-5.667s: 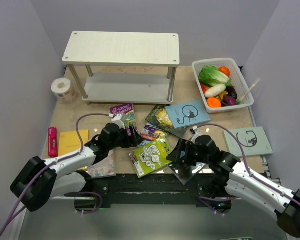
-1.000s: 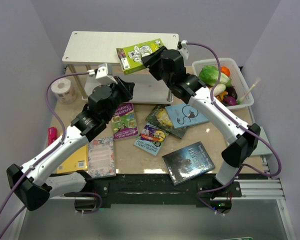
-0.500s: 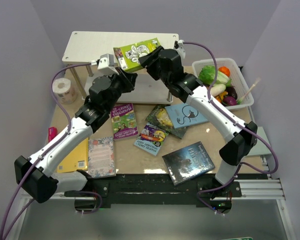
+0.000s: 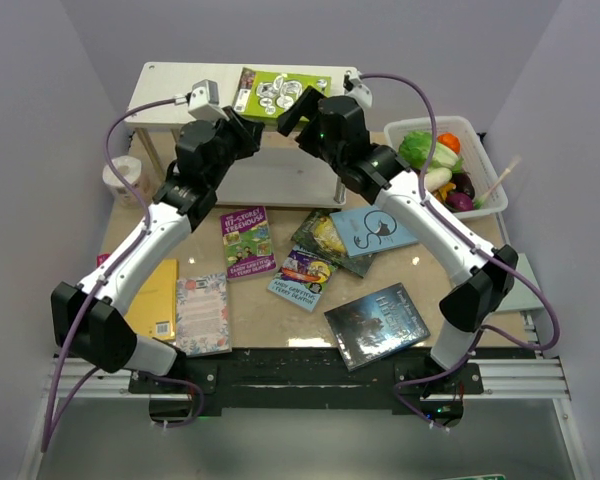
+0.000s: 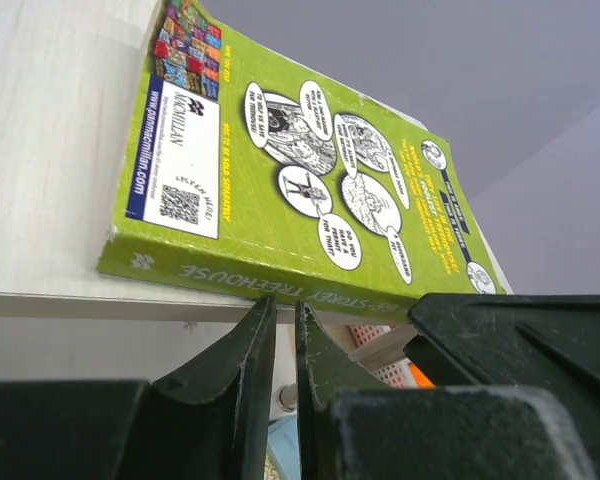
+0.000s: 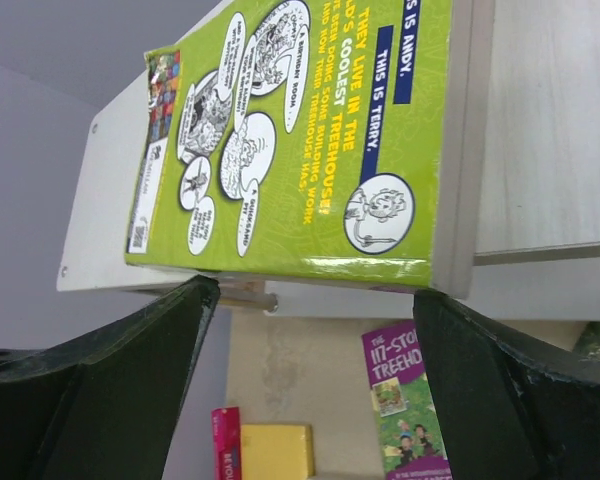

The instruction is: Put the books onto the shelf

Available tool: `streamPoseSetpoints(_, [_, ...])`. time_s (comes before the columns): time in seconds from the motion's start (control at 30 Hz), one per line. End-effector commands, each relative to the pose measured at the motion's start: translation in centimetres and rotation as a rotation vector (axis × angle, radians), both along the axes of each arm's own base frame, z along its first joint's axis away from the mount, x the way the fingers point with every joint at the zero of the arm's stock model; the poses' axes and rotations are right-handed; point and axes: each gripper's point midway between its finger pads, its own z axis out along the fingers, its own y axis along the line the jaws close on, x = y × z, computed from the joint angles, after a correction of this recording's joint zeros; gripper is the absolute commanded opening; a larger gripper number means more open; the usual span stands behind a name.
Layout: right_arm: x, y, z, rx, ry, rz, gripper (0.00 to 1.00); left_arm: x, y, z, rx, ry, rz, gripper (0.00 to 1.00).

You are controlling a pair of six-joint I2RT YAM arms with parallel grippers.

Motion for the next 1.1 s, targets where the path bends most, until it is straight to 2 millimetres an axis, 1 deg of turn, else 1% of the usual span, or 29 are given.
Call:
streamPoseSetpoints(0.0, [-0.8, -3.6, 5.5, -0.091, -0.125, -0.054, 0.89, 0.8, -0.2, 4.8, -0.053, -0.095, -0.032, 0.18])
streamPoseSetpoints(0.07, [-1.0, -4.3, 5.6, -0.149, -0.141, -0.052, 0.89, 1.1, 0.0, 5.1, -0.050, -0.101, -0.029, 0.18])
streamPoseSetpoints(0.1, [-1.5, -4.5, 6.7, -0.151, -0.172, -0.038, 0.90, 1.0, 0.1, 5.6, -0.051, -0.108, -0.031, 0.19])
streamPoseSetpoints(0.17, [-2.2, -4.2, 7.3, -0.224, -0.225, 0.036, 0.94, 0.8, 0.8, 6.3, -0.045, -0.120, -0.027, 0.20])
streamPoseSetpoints(0.2, [-2.5, -4.6, 7.3, -0.247, -0.225, 0.039, 0.95, 0.4, 1.0, 6.7, -0.034, -0.127, -0.025, 0.20])
streamPoseSetpoints(0.23, [-3.3, -5.3, 8.3, -0.246, -0.242, 0.036, 0.96, -0.7, 1.9, 8.0, -0.028, -0.157, -0.007, 0.23])
streamPoseSetpoints(0.27, [-3.4, -5.9, 7.8, -0.291, -0.245, 0.034, 0.95, -1.2, 2.7, 8.4, -0.011, -0.170, 0.020, 0.25])
streamPoseSetpoints(0.3, [-3.7, -6.4, 8.6, -0.299, -0.278, 0.022, 0.93, -2.2, 4.3, 8.9, -0.013, -0.183, 0.082, 0.27])
streamPoseSetpoints(0.33, [-4.4, -7.4, 9.5, -0.301, -0.305, 0.005, 0.86, -2.5, 5.4, 9.0, -0.010, -0.187, 0.118, 0.30])
streamPoseSetpoints(0.37, [-4.2, -8.0, 9.1, -0.339, -0.312, -0.019, 0.81, -2.8, 6.2, 9.0, -0.003, -0.191, 0.143, 0.31])
streamPoseSetpoints(0.4, [-4.1, -9.1, 9.2, -0.359, -0.314, -0.070, 0.75, -3.2, 7.0, 9.3, -0.002, -0.198, 0.171, 0.31])
streamPoseSetpoints(0.43, [-4.1, -9.8, 9.2, -0.377, -0.315, -0.097, 0.57, -3.2, 7.6, 9.5, 0.008, -0.201, 0.189, 0.32])
streamPoseSetpoints(0.47, [-4.0, -10.2, 9.3, -0.398, -0.321, -0.112, 0.49, -3.1, 8.0, 9.0, 0.030, -0.186, 0.206, 0.33])
streamPoseSetpoints(0.5, [-3.6, -10.6, 9.1, -0.411, -0.315, -0.120, 0.39, -2.7, 8.3, 9.2, 0.035, -0.182, 0.223, 0.33])
streamPoseSetpoints(0.53, [-3.0, -10.4, 8.8, -0.421, -0.307, -0.118, 0.28, -2.3, 8.9, 9.2, 0.043, -0.173, 0.241, 0.34])
streamPoseSetpoints(0.6, [-2.2, -10.2, 8.1, -0.434, -0.285, -0.107, 0.18, -1.4, 9.3, 8.5, 0.056, -0.135, 0.263, 0.34])
streamPoseSetpoints(0.63, [-2.0, -10.0, 8.1, -0.429, -0.285, -0.103, 0.14, -1.0, 9.5, 8.4, 0.050, -0.132, 0.271, 0.34])
streamPoseSetpoints(0.67, [-1.4, -9.5, 7.6, -0.433, -0.277, -0.096, 0.09, -0.7, 9.7, 9.0, 0.042, -0.140, 0.274, 0.34])
streamPoseSetpoints(0.7, [-1.1, -9.5, 7.4, -0.428, -0.271, -0.102, 0.06, 0.0, 9.3, 8.4, 0.044, -0.126, 0.263, 0.34])
streamPoseSetpoints(0.73, [-0.9, -9.5, 7.6, -0.419, -0.272, -0.109, 0.02, 0.6, 9.5, 8.3, 0.045, -0.120, 0.265, 0.34])
streamPoseSetpoints(0.77, [-0.3, -9.2, 6.7, -0.428, -0.249, -0.115, 0.00, 0.9, 9.4, 8.9, 0.040, -0.128, 0.264, 0.34])
streamPoseSetpoints(0.8, [0.1, -9.2, 6.4, -0.428, -0.234, -0.124, 0.00, 2.1, 8.9, 7.9, 0.051, -0.099, 0.252, 0.34])
streamPoseSetpoints(0.83, [0.4, -9.1, 7.1, -0.415, -0.238, -0.132, 0.00, 2.6, 8.8, 7.9, 0.055, -0.086, 0.251, 0.34])
streamPoseSetpoints(0.87, [0.5, -9.0, 6.5, -0.430, -0.211, -0.131, 0.00, 2.9, 8.8, 8.4, 0.064, -0.070, 0.254, 0.34])
streamPoseSetpoints(0.9, [1.3, -8.8, 5.5, -0.444, -0.186, -0.139, 0.00, 4.1, 8.9, 7.2, 0.076, -0.031, 0.276, 0.34])
streamPoseSetpoints(0.93, [1.5, -8.7, 5.7, -0.433, -0.182, -0.149, 0.00, 4.6, 9.2, 6.9, 0.068, -0.014, 0.292, 0.34])
streamPoseSetpoints(0.97, [1.7, -8.7, 5.5, -0.431, -0.175, -0.149, 0.00, 5.3, 9.3, 6.3, 0.071, 0.008, 0.305, 0.34])
streamPoseSetpoints(1.0, [2.1, -8.8, 5.0, -0.432, -0.162, -0.155, 0.00, 5.6, 9.5, 6.2, 0.067, 0.011, 0.308, 0.34])
streamPoseSetpoints(1.07, [2.4, -8.9, 4.7, -0.425, -0.154, -0.159, 0.00, 6.4, 9.6, 5.7, 0.066, 0.021, 0.319, 0.34])
